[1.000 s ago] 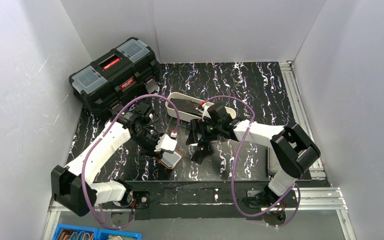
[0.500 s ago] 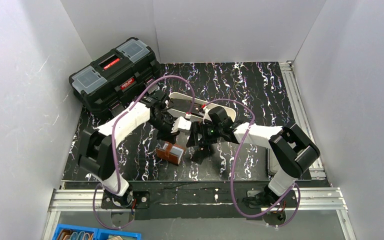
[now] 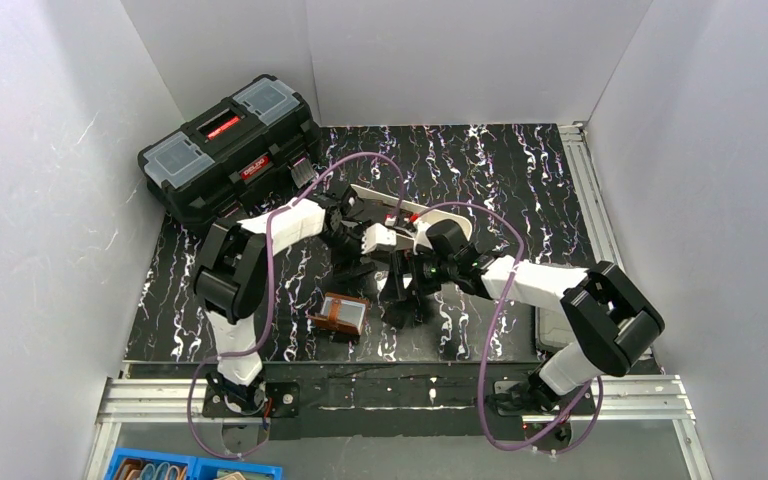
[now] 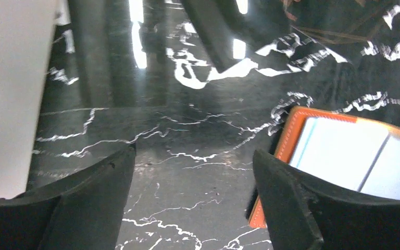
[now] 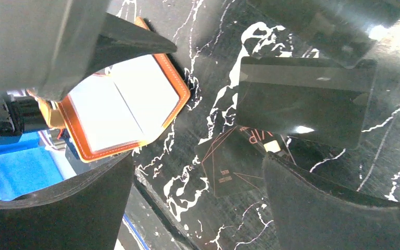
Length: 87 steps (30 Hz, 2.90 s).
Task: Put the credit cards into the card holder
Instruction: Close the card holder at the center of the board.
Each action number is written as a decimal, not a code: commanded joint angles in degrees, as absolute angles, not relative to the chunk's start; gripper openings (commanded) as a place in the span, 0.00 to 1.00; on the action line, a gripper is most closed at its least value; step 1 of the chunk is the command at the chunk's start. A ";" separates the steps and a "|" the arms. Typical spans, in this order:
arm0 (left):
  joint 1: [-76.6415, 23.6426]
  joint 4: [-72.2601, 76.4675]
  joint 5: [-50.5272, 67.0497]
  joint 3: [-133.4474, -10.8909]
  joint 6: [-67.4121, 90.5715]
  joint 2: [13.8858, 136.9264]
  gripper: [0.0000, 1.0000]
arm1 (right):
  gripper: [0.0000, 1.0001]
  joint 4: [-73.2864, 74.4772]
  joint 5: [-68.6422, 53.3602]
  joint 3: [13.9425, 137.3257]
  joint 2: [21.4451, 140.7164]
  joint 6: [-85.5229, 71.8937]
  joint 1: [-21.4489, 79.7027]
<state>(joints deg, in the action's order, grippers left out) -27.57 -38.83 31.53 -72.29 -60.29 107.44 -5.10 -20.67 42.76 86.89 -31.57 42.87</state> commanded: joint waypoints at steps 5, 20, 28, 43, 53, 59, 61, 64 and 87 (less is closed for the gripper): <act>-24.27 -40.01 29.82 -73.30 -52.91 99.21 0.94 | 0.98 -4.49 -17.61 47.96 85.15 -26.55 48.01; -3.45 -66.44 39.73 -78.80 -58.51 84.71 0.94 | 0.98 -3.05 -1.61 52.49 87.30 -8.60 65.03; 2.17 -76.48 42.85 -80.92 -61.55 84.15 0.94 | 0.98 -2.88 0.35 56.75 92.93 -5.84 65.83; 3.70 -82.06 47.93 -80.80 -65.60 85.03 0.91 | 0.98 -2.14 -11.83 63.29 100.45 -11.45 57.16; 3.47 -84.17 49.20 -76.79 -70.33 88.90 0.90 | 0.98 4.27 -22.37 72.88 109.64 -9.09 53.22; -1.07 -73.74 48.28 -70.73 -66.75 88.26 0.89 | 0.98 5.97 -22.10 75.24 113.09 -9.71 53.35; -3.71 -68.38 46.43 -67.71 -65.16 87.52 0.89 | 0.98 5.57 -21.56 75.53 113.37 -10.60 53.39; -6.20 -63.00 44.69 -65.23 -62.81 88.38 0.88 | 0.95 3.91 -21.29 75.41 113.38 -12.52 53.35; -7.91 -50.06 38.19 -62.40 -52.94 93.03 0.68 | 0.01 -8.36 -25.64 67.69 107.57 -23.69 53.35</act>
<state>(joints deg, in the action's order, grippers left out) -7.68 -48.27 38.94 -62.19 -52.84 95.77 -2.42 -24.05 69.17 113.12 -22.46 53.06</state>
